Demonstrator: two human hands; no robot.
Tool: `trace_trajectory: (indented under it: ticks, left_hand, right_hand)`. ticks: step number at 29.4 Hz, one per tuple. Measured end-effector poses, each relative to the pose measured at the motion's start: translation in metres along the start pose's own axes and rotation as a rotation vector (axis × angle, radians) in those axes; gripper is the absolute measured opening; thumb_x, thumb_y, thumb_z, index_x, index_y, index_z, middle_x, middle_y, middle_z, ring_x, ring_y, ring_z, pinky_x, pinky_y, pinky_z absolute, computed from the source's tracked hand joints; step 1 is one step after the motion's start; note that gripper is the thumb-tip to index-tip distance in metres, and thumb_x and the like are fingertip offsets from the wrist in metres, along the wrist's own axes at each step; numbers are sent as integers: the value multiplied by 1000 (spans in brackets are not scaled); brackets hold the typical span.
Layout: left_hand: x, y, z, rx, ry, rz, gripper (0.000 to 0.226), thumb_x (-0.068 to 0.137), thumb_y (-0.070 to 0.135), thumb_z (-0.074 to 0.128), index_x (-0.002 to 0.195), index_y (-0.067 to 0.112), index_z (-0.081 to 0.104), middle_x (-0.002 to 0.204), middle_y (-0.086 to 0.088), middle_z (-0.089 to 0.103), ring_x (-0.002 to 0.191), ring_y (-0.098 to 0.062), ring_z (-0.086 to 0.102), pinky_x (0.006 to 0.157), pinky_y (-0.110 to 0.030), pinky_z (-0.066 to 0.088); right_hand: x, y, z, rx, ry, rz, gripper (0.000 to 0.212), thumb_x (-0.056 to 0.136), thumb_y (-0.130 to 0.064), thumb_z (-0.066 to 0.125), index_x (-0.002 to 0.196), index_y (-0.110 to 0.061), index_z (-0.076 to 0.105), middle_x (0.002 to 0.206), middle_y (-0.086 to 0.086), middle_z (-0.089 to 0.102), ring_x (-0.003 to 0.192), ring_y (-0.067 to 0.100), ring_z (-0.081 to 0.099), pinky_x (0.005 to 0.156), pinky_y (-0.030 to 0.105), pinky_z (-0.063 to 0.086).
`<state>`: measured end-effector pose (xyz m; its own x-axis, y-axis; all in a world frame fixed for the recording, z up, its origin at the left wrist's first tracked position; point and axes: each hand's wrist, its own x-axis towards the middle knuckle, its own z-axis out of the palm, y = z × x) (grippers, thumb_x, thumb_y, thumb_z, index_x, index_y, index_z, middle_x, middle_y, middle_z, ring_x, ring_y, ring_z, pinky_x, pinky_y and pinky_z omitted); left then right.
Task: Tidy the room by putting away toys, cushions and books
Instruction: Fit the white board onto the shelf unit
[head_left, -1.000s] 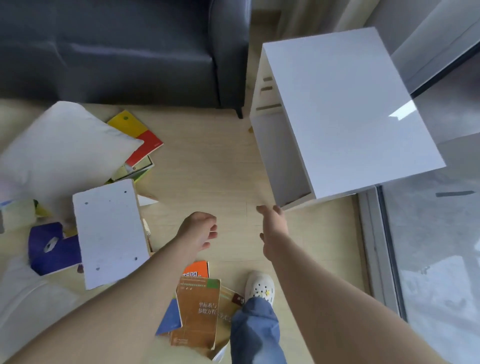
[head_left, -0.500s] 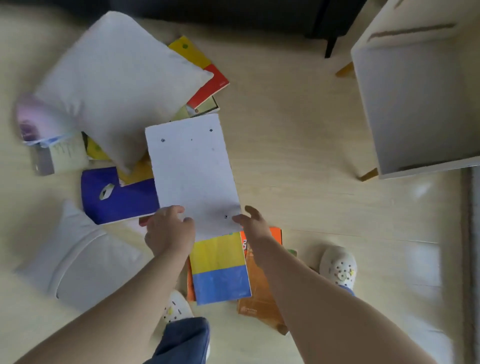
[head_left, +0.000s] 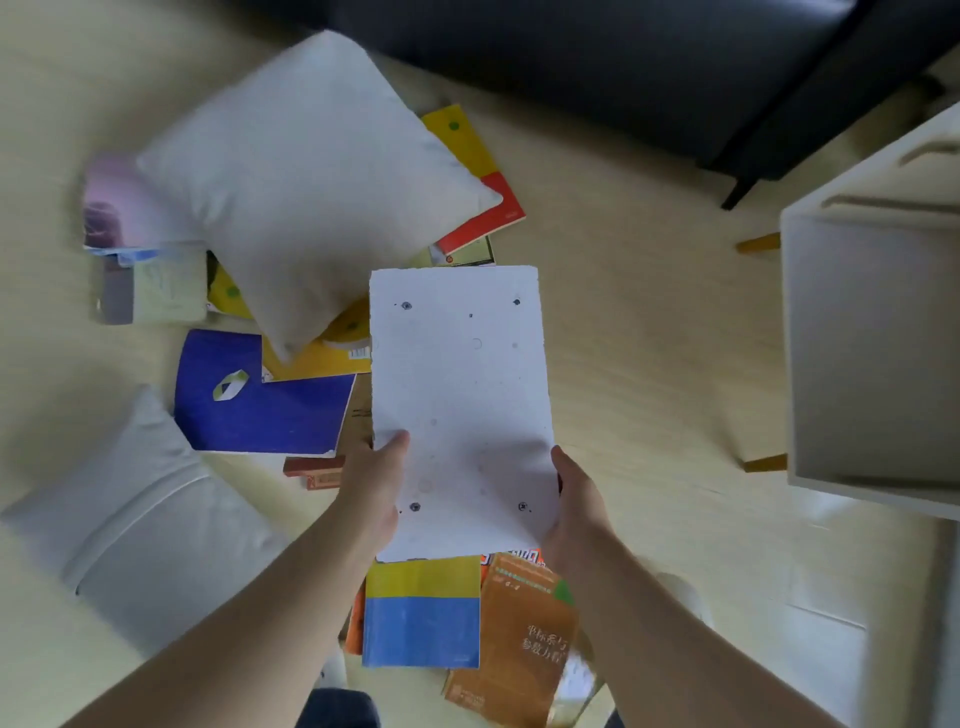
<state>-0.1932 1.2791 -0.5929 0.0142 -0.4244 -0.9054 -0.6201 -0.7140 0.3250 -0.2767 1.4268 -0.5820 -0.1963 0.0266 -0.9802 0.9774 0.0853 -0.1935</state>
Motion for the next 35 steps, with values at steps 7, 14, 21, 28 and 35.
trace_trajectory:
  ticks: [7, 14, 21, 28, 35]
  left_hand:
    - [-47, 34, 80, -68, 6, 15, 60, 97, 33, 49, 145, 4, 28, 140, -9, 41, 128, -26, 38, 106, -36, 29]
    - [-71, 74, 217, -39, 67, -13, 48, 97, 33, 46, 134, 4, 39, 73, 3, 32, 71, -15, 34, 71, -27, 28]
    - [-70, 94, 293, -47, 41, -20, 21, 96, 30, 46, 101, 9, 48, 77, -3, 36, 61, -15, 31, 54, -25, 24]
    - [-41, 95, 257, 89, 151, 114, 54, 99, 37, 42, 144, 9, 30, 133, -3, 44, 116, -27, 43, 88, -34, 35]
    - [-18, 90, 215, 129, 173, 142, 53, 100, 27, 43, 148, 15, 25, 154, -1, 27, 139, -25, 29, 107, -36, 28]
  right_hand:
    - [-4, -81, -45, 48, 20, 18, 28, 92, -38, 50, 93, -16, 67, 93, 9, 69, 80, 29, 63, 83, 40, 49]
    - [35, -203, -112, -24, 61, -6, 24, 91, -37, 55, 105, -19, 64, 101, 4, 68, 92, 28, 63, 98, 43, 46]
    - [63, -258, -146, -272, 136, -86, 17, 90, -34, 57, 84, -19, 61, 97, 5, 64, 89, 25, 56, 97, 45, 45]
    - [83, -232, -103, -381, -4, -66, 17, 91, -33, 56, 77, -24, 60, 95, 4, 63, 91, 30, 59, 83, 36, 48]
    - [80, -205, -71, -444, -51, 29, 6, 91, -33, 51, 91, -30, 57, 106, 1, 60, 103, 29, 58, 94, 52, 48]
